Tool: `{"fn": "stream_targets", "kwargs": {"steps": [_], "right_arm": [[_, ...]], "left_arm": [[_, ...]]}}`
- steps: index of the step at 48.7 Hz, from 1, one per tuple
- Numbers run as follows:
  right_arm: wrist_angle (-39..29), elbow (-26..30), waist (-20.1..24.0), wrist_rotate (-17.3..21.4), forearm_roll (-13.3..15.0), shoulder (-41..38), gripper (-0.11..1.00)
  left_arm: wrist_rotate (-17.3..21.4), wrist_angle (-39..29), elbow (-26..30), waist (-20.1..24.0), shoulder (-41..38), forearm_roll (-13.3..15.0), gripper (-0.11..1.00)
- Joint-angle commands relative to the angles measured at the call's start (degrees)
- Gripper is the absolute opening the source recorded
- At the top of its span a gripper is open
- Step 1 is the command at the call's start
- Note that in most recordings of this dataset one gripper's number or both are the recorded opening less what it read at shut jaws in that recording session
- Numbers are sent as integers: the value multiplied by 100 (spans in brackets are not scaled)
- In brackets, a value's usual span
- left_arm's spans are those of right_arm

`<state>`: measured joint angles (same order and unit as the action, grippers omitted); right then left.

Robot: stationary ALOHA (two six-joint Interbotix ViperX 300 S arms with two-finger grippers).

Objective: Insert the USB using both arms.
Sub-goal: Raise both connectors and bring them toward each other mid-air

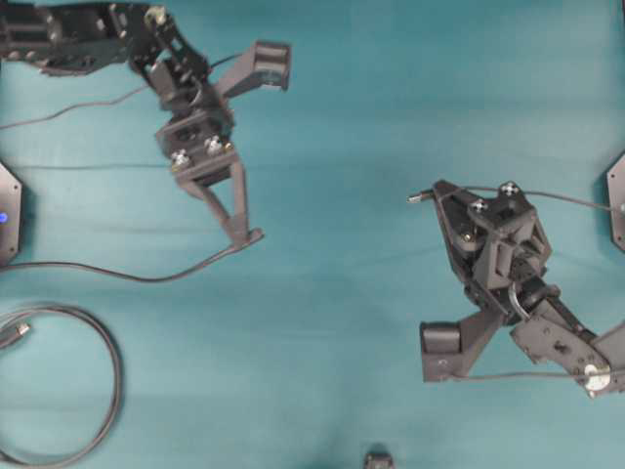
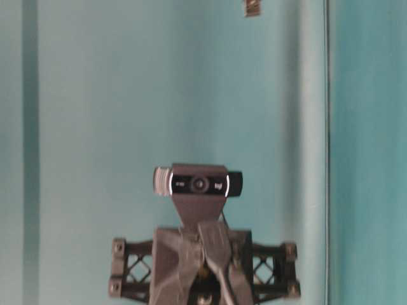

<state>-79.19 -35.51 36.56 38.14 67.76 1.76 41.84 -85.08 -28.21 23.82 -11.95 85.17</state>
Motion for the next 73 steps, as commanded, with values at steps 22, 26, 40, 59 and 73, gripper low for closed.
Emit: {"fn": "stream_targets", "kwargs": {"steps": [22, 26, 40, 59, 73], "right_arm": [[-53, -123, 44, 18, 1055, 53, 20], [18, -185, 44, 18, 1055, 53, 20], [299, -299, 44, 9, 1072, 53, 20], [659, -352, 44, 35, 1266, 53, 20], [896, -360, 35, 9, 1767, 53, 20]], "left_arm": [[167, -220, 817, 0, -571, 211, 26], [149, -202, 1020, -18, -712, 211, 26], [123, -290, 1222, -114, -1028, 404, 26], [53, -325, 1239, -352, -1222, 475, 26], [9, -352, 1345, -369, -1301, 712, 26]]}}
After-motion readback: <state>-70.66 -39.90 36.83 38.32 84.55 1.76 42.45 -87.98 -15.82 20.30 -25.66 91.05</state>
